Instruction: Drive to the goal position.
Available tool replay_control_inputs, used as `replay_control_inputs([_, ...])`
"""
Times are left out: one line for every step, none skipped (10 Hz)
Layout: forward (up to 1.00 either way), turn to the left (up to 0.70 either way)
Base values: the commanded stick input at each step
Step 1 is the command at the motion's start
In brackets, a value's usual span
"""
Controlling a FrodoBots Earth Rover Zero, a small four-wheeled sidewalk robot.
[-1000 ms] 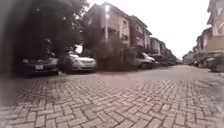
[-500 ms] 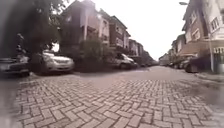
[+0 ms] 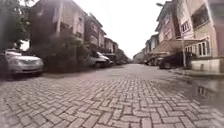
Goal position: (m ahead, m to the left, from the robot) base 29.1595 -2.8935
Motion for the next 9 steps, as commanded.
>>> replay_control_inputs([0.69,0.03])
replay_control_inputs([0.69,0.03])
replay_control_inputs([0.69,0.03])
replay_control_inputs([0.69,0.03])
replay_control_inputs([0.69,0.03])
replay_control_inputs([0.69,0.03])
replay_control_inputs([0.69,0.03])
replay_control_inputs([0.69,0.03])
replay_control_inputs([0.69,0.03])
